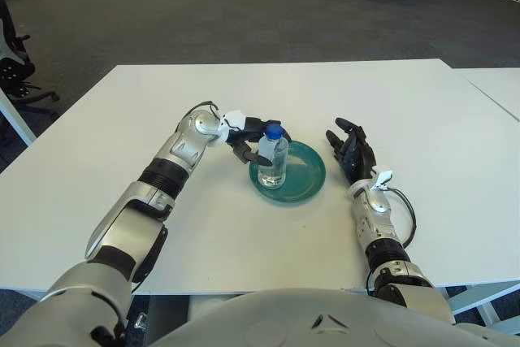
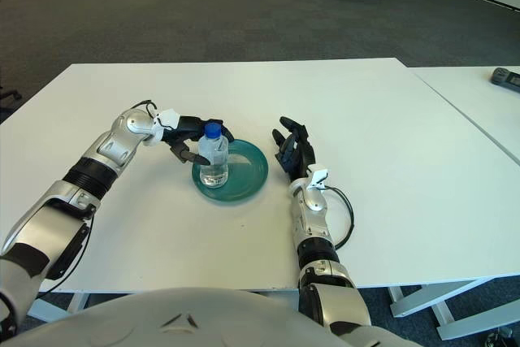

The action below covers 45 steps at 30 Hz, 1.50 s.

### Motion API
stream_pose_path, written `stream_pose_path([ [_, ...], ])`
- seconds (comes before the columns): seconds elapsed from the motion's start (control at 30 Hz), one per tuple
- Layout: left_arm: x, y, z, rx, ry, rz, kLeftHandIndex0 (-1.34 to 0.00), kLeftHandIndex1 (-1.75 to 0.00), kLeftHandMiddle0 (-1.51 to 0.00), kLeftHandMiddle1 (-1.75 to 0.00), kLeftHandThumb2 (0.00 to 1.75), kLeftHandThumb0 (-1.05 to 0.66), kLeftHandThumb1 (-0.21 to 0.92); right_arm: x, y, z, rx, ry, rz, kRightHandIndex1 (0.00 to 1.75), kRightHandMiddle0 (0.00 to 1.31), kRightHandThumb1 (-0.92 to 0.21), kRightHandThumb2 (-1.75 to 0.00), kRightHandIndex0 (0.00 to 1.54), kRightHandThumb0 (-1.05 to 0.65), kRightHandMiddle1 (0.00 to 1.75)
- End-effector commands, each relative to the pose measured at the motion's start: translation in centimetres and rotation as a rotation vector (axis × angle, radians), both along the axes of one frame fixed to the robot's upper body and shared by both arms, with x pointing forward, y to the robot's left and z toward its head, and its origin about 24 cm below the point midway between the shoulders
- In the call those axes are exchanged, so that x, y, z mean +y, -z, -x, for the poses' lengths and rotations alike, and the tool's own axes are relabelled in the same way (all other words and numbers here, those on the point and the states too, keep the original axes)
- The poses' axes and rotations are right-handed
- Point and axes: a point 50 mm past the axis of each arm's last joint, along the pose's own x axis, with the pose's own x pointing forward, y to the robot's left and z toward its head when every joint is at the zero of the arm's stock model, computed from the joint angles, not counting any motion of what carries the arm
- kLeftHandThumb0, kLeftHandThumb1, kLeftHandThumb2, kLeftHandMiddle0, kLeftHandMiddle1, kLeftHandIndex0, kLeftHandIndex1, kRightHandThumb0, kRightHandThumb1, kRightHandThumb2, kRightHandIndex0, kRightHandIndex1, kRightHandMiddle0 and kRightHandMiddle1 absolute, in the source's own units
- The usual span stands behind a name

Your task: Put the bottle into the plate.

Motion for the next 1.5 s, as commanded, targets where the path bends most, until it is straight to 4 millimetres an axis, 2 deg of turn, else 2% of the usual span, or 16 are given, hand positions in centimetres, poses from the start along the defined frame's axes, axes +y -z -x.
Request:
stream_pose_path([
  [0.0,0.2,-0.8,-0.7,0.001,-0.02,0.019,0.0,-0.21,-0.06,-0.03,0.4,-0.85,0.92,0.5,2.5,1.9,0.132,0.002,-0.039,0.02,0.04,-0.92,-1.04,0.51,-0.88,0.88],
  [0.47,0.1,-0.8,-0.8,-0.033,-0.031,0.087,0.0,-0.3,-0.09,-0.02,0.41,-0.85,0.92,0.3,2.7,1.9,0.134,-0.004,-0.036,0.02,0.02,-0.92,-1.04,0.52,-0.88,0.87],
  [0.8,0.7,-1.8,-1.7,-0.086,-0.094,0.142,0.0,-0.31,-0.08,-0.01,0.42,-0.87,0.92,0.2,2.9,2.0,0.144,0.002,-0.041,0.03,0.02,-0.92,-1.04,0.54,-0.88,0.88],
  [0.93,1.1,-2.9,-2.0,-0.14,-0.136,0.197,0.0,-0.35,-0.07,0.0,0.42,-0.88,0.92,0.1,3.0,2.0,0.146,-0.001,-0.038,0.03,0.02,-0.92,-1.04,0.54,-0.89,0.88],
  [1.2,2.7,-6.5,-2.1,-0.238,-0.216,0.333,0.0,-0.47,-0.1,-0.01,0.39,-0.89,0.92,-0.2,3.0,2.1,0.141,-0.004,-0.03,0.02,0.01,-0.92,-1.03,0.53,-0.89,0.88],
  [1.47,4.0,-7.4,-2.0,-0.293,-0.279,0.44,0.0,-0.56,-0.13,-0.02,0.34,-0.88,0.92,-0.3,3.0,2.1,0.141,-0.004,-0.023,0.02,0.01,-0.92,-1.03,0.53,-0.88,0.88],
])
